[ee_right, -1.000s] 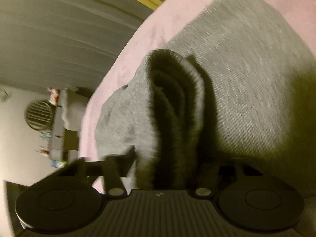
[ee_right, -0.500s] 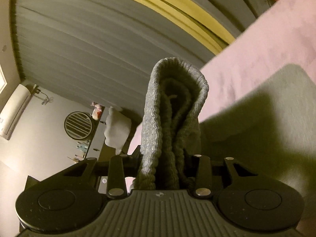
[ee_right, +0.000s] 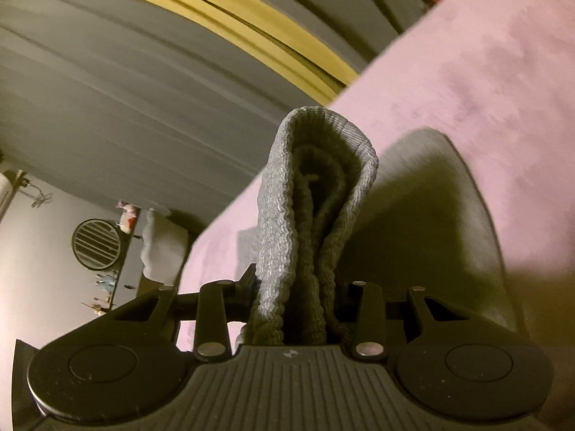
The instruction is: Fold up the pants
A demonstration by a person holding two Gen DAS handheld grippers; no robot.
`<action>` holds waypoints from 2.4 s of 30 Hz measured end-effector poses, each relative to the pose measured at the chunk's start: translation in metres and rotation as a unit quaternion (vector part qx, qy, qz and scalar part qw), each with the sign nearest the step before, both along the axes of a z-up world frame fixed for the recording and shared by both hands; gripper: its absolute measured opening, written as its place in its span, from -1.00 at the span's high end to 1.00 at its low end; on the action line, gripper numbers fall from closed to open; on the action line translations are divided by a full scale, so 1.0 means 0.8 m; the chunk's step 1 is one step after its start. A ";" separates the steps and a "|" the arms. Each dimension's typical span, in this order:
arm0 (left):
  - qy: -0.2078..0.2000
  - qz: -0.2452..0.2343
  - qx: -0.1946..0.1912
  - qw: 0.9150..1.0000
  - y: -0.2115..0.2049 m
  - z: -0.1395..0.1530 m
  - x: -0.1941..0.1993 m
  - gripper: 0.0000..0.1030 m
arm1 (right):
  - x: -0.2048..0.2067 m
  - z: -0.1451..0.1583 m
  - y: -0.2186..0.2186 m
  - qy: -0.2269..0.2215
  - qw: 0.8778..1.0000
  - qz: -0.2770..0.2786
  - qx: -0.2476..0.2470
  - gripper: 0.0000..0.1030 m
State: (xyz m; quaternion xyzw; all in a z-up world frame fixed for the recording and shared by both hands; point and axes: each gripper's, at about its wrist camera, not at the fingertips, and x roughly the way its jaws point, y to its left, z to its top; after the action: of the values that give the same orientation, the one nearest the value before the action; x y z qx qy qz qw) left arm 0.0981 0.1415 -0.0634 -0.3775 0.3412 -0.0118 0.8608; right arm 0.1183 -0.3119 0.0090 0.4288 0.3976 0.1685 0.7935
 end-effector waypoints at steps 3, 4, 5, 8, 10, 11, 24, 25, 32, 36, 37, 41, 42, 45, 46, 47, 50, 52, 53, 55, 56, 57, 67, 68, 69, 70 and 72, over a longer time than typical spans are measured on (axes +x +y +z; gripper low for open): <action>0.004 -0.010 0.015 1.000 -0.007 0.000 0.003 -0.85 | 0.001 -0.019 -0.001 0.013 1.000 0.003 -0.002 0.28; 0.005 -0.012 0.019 1.000 -0.008 0.001 0.003 -0.85 | 0.002 -0.025 -0.001 0.018 1.000 0.004 -0.001 0.28; 0.006 -0.015 0.023 1.000 -0.010 0.000 0.004 -0.85 | -0.002 -0.030 -0.007 0.021 1.000 0.006 0.000 0.28; 0.009 -0.021 0.032 0.999 -0.015 0.000 0.006 -0.85 | -0.008 -0.046 -0.019 0.025 1.000 0.010 -0.001 0.28; 0.014 -0.024 0.037 0.999 -0.017 -0.001 0.008 -0.85 | -0.008 -0.052 -0.021 0.024 1.000 0.015 -0.006 0.24; 0.017 -0.024 0.039 0.999 -0.017 -0.001 0.009 -0.85 | -0.006 -0.055 -0.018 0.027 0.999 0.020 -0.025 0.08; 0.059 -0.123 0.056 0.989 -0.051 -0.012 0.026 -0.88 | -0.003 -0.087 -0.041 0.075 0.992 0.001 -0.102 -0.87; 0.062 -0.133 0.063 0.987 -0.056 -0.013 0.027 -0.88 | 0.001 -0.088 -0.035 0.078 0.991 0.008 -0.110 -0.90; 0.070 -0.156 0.072 0.983 -0.070 -0.018 0.029 -0.90 | 0.008 -0.099 -0.021 0.091 0.986 0.034 -0.133 -0.92; 0.074 -0.153 0.070 0.983 -0.071 -0.019 0.030 -0.92 | 0.005 -0.100 -0.024 0.091 0.988 0.029 -0.124 -0.92; 0.075 -0.153 0.070 0.983 -0.071 -0.019 0.029 -0.93 | 0.004 -0.100 -0.024 0.092 0.988 0.029 -0.125 -0.92; 0.076 -0.156 0.078 0.982 -0.073 -0.018 0.029 -0.94 | 0.009 -0.104 -0.025 0.092 0.987 0.029 -0.126 -0.92; 0.076 -0.156 0.081 0.981 -0.074 -0.018 0.029 -0.94 | 0.009 -0.104 -0.025 0.093 0.987 0.028 -0.125 -0.92; 0.077 -0.157 0.084 0.981 -0.075 -0.018 0.029 -0.94 | 0.010 -0.105 -0.026 0.094 0.987 0.028 -0.124 -0.93; 0.077 -0.158 0.086 0.981 -0.075 -0.018 0.029 -0.94 | 0.010 -0.105 -0.026 0.094 0.987 0.028 -0.124 -0.93; 0.078 -0.159 0.088 0.980 -0.076 -0.017 0.029 -0.94 | 0.010 -0.105 -0.026 0.094 0.987 0.028 -0.124 -0.93; 0.079 -0.161 0.093 0.979 -0.079 -0.017 0.029 -0.95 | 0.009 -0.105 -0.026 0.094 0.987 0.028 -0.124 -0.93; 0.079 -0.161 0.100 0.979 -0.082 -0.017 0.030 -0.95 | 0.009 -0.104 -0.026 0.093 0.987 0.028 -0.124 -0.93; 0.077 -0.164 0.105 0.978 -0.086 -0.017 0.030 -0.95 | 0.009 -0.104 -0.026 0.093 0.988 0.027 -0.124 -0.93; 0.073 -0.172 0.115 0.976 -0.092 -0.016 0.030 -0.95 | 0.009 -0.105 -0.027 0.093 0.988 0.027 -0.124 -0.93; 0.070 -0.176 0.118 0.975 -0.095 -0.015 0.031 -0.95 | 0.009 -0.105 -0.027 0.093 0.988 0.027 -0.124 -0.93; 0.068 -0.179 0.119 0.974 -0.098 -0.015 0.031 -0.95 | 0.009 -0.105 -0.026 0.093 0.988 0.027 -0.124 -0.93; 0.068 -0.169 0.030 0.983 -0.071 -0.024 0.064 -0.94 | 0.010 -0.109 -0.033 0.094 0.990 0.021 -0.105 -0.93; 0.068 -0.167 0.022 0.983 -0.068 -0.025 0.067 -0.94 | 0.010 -0.110 -0.034 0.095 0.990 0.019 -0.102 -0.93; 0.067 -0.166 0.017 0.984 -0.066 -0.026 0.072 -0.94 | 0.011 -0.110 -0.035 0.095 0.990 0.018 -0.098 -0.93; 0.065 -0.168 0.013 0.984 -0.065 -0.026 0.076 -0.93 | 0.011 -0.111 -0.036 0.094 0.991 0.015 -0.094 -0.93; 0.063 -0.183 0.008 0.981 -0.067 -0.027 0.086 -0.93 | 0.012 -0.112 -0.038 0.095 0.991 0.012 -0.088 -0.93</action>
State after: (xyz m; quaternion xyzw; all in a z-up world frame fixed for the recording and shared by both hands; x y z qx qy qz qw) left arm 0.1668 0.0881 -0.0853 -0.3019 0.4583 -0.1425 0.8237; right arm 0.1275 -0.3422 -0.0808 0.3668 0.4896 0.1005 0.7846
